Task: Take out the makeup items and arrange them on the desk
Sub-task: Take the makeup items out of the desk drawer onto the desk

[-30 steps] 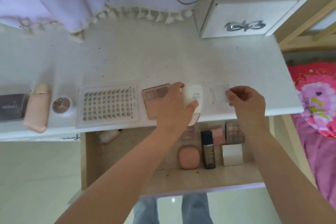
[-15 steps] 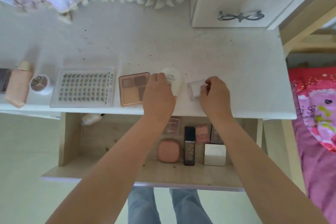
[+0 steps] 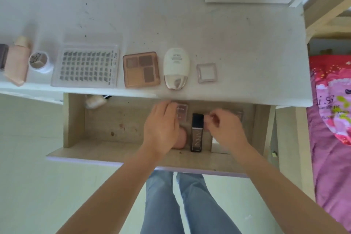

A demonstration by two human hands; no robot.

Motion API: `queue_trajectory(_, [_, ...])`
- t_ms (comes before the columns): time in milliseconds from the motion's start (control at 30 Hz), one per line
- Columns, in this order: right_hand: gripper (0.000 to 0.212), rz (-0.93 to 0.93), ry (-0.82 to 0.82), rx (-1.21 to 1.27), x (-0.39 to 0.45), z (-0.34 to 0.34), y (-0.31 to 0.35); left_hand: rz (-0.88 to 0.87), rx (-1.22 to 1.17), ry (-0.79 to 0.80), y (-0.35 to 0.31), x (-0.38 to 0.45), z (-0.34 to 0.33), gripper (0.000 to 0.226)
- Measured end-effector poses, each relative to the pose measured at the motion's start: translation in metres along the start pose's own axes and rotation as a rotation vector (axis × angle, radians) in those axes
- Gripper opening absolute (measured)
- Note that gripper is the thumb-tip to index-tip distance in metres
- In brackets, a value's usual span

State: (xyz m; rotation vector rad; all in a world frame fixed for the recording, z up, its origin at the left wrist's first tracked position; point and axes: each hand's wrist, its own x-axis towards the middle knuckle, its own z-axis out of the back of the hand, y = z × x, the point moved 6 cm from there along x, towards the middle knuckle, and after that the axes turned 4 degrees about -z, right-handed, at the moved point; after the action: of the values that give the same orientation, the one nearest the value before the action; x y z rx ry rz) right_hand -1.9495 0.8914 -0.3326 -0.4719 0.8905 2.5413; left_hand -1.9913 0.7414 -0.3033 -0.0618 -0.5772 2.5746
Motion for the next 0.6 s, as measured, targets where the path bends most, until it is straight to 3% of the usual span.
queue_trajectory(100, [0.039,-0.186,0.248,-0.161,-0.006,-0.057,-0.03,0.217,0.055,0.594,0.03,-0.034,-0.066,0.038])
queue_trajectory(167, [0.053,-0.287,0.256,-0.153,-0.007,-0.078,-0.036,0.258,0.051,0.751,0.039,-0.044,-0.092,0.048])
queue_trajectory(300, [0.065,-0.395,0.193,-0.146,-0.001,-0.101,-0.036,0.258,0.041,0.78,0.04,-0.042,-0.115,0.053])
queue_trajectory(400, [0.061,-0.447,0.172,-0.091,0.003,-0.107,-0.039,0.298,0.041,0.784,0.047,-0.037,-0.12,0.049])
queue_trajectory(600, [0.054,-0.367,0.194,0.024,-0.006,-0.086,-0.04,0.225,-0.065,0.793,0.038,-0.033,-0.104,0.035])
